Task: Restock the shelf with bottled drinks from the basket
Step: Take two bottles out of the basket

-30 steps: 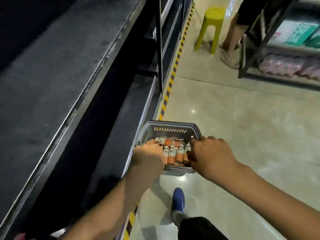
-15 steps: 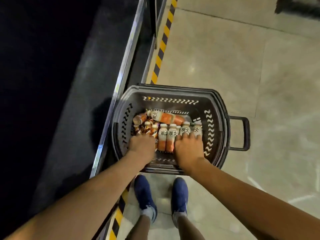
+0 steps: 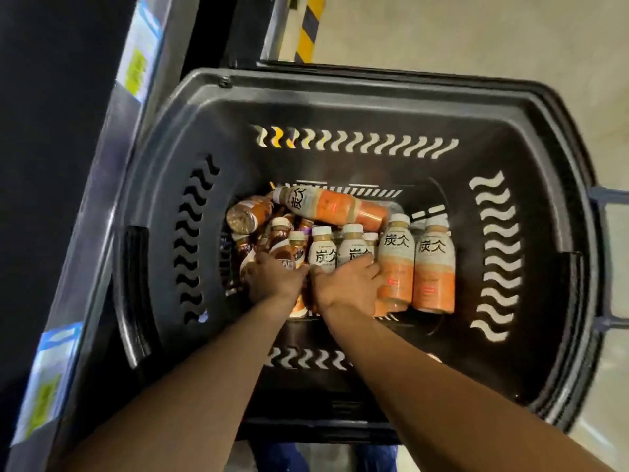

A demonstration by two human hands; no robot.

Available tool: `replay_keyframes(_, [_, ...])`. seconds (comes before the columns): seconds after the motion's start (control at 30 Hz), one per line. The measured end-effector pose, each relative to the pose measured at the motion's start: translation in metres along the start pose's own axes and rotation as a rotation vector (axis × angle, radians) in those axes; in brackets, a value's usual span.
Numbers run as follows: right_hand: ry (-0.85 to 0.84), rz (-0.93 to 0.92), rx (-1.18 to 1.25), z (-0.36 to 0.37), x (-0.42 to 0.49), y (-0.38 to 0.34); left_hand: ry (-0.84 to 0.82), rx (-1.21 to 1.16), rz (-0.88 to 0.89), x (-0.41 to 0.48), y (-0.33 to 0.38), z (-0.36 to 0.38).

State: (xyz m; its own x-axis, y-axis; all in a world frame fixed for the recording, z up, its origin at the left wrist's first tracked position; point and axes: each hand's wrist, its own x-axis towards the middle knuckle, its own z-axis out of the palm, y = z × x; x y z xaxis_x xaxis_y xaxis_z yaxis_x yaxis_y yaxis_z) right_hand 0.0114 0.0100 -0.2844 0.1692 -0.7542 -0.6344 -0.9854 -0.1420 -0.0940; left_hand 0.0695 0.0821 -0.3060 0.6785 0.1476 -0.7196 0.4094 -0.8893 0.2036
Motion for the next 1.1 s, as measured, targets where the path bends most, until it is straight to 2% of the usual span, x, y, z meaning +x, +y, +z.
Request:
replay_keyframes(0.17, [0.114, -0.095, -0.104, 0.012, 0.032, -0.007, -0.078, -0.188, -0.014, 0.017, -0.001, 0.007])
replay_keyframes(0.27, [0.076, -0.134, -0.142, 0.010, 0.042, -0.007, -0.110, -0.182, 0.023, 0.021, -0.009, 0.002])
replay_keyframes(0.33, [-0.043, -0.101, -0.029, 0.007, 0.043, -0.006, -0.151, -0.180, 0.004, 0.018, -0.010, -0.006])
replay_keyframes(0.4, [-0.212, 0.020, 0.220, -0.004, 0.038, -0.003, -0.188, -0.186, -0.008, 0.003, -0.008, -0.017])
replay_keyframes(0.47, [-0.258, 0.098, 0.420, -0.032, 0.016, -0.002, -0.199, -0.235, 0.002, -0.021, -0.005, -0.034])
replay_keyframes(0.63, [-0.254, -0.002, 0.626, -0.141, -0.056, 0.005, -0.231, -0.415, 0.079, -0.123, 0.024, -0.112])
replay_keyframes(0.87, [-0.284, -0.226, 0.779, -0.366, -0.229, -0.013, -0.317, -0.558, 0.270, -0.329, 0.081, -0.301])
replay_keyframes(0.97, [-0.253, -0.366, 0.820, -0.456, -0.311, -0.025, -0.281, -0.640, 0.354, -0.420, 0.094, -0.379])
replay_keyframes(1.1, [-0.227, -0.541, 0.839, -0.550, -0.410, -0.026, -0.155, -0.757, 0.453, -0.536, 0.099, -0.463])
